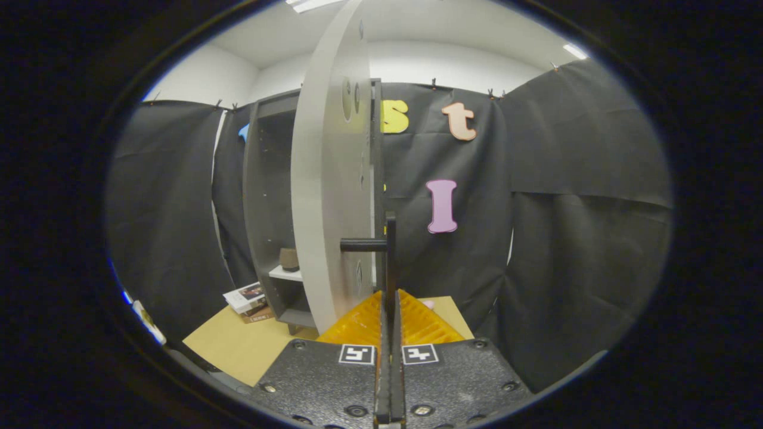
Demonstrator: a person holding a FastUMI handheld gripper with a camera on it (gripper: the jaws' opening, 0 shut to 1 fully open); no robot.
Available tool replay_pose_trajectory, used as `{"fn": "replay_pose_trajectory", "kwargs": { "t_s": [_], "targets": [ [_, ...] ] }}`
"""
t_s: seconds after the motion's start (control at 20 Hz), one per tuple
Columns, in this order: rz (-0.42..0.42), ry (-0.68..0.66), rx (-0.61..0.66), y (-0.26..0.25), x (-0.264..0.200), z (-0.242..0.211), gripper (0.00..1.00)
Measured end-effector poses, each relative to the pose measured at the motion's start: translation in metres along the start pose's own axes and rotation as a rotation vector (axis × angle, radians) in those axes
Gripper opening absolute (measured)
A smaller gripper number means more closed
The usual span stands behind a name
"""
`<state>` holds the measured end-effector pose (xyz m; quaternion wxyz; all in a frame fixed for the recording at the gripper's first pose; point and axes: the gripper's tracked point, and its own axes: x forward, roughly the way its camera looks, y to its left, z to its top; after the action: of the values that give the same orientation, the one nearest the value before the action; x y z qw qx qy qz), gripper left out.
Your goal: Open the shoe cabinet door, grab the shoes and put them into the shoe cabinet, then close the shoe cabinet door.
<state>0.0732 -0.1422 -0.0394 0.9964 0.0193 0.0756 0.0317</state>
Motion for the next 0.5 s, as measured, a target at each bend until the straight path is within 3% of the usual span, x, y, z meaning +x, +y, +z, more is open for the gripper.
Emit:
{"fn": "replay_pose_trajectory", "kwargs": {
  "t_s": [0.15, 0.4, 0.45, 0.5],
  "targets": [
    [0.073, -0.007, -0.042, 0.005, -0.001, 0.001, 0.04],
    [0.056, -0.008, -0.092, -0.004, -0.005, -0.007, 0.07],
    [0.052, -0.003, -0.086, -0.008, -0.011, -0.008, 0.11],
    [0.052, 0.0, -0.079, -0.011, -0.017, -0.009, 0.23]
  ]
}}
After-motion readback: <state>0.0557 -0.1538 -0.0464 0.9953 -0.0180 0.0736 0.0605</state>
